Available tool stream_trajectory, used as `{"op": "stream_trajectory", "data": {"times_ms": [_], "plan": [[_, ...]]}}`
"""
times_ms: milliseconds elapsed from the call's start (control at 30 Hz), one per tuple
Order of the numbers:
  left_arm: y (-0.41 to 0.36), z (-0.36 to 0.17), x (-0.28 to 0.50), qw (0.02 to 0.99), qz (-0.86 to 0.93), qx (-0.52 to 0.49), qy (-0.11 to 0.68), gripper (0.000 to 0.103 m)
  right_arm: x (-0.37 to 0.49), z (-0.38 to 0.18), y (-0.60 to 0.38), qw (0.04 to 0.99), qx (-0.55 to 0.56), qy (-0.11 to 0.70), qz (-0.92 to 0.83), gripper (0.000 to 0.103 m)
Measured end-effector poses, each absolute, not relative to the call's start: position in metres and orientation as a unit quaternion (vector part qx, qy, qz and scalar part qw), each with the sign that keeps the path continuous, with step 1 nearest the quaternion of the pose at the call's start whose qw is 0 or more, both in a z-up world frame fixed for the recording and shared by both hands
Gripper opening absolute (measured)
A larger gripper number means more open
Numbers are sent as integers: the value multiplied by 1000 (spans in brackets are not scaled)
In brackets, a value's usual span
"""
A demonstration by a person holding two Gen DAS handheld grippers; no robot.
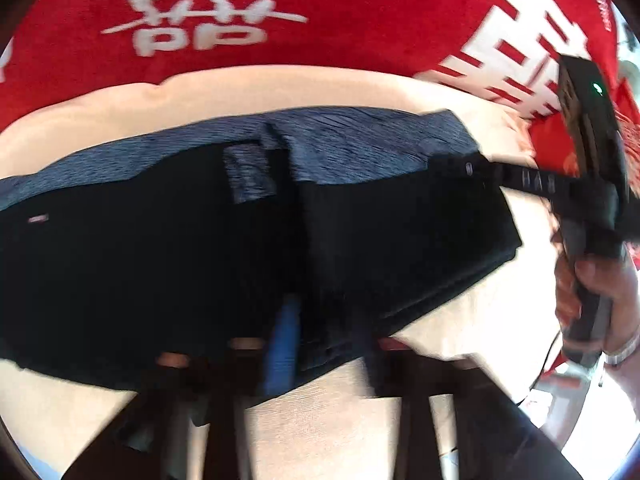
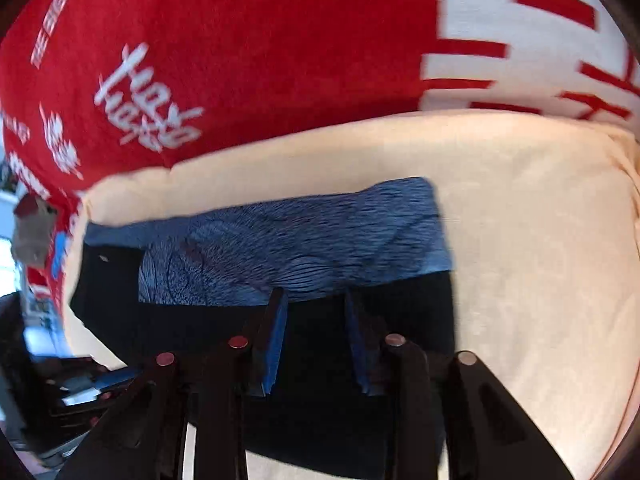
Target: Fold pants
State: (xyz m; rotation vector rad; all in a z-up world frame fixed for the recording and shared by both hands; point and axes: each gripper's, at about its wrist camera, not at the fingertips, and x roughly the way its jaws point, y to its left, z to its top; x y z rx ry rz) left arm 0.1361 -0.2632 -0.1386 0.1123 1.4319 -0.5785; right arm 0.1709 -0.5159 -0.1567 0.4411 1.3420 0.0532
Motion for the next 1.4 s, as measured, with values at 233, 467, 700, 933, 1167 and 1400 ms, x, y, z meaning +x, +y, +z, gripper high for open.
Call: {"op": "stream_trajectory", "data": {"times_ms": [233, 467, 700, 933, 1167, 1400], "plan": [[-229, -134, 138, 741, -191, 41, 642, 60, 141, -142, -460, 759, 178, 619, 94, 40], [-190, -139, 128, 748, -103, 26, 655, 60, 97, -101, -392, 794, -8, 574, 199, 53], [-162, -149, 113, 749, -73, -6, 659, 60, 109, -134, -344, 766, -141, 580, 237, 18], [-140, -151, 116, 747, -70, -6, 661, 60, 122, -134, -346, 745, -47, 632, 210, 13], [-111, -147, 128, 752, -64, -7, 656, 60, 122, -120, -335, 750, -49, 632, 187, 23], [-93, -152, 139, 754, -60, -12, 654, 60, 175, -118, -409, 763, 169, 619, 71, 23]]}}
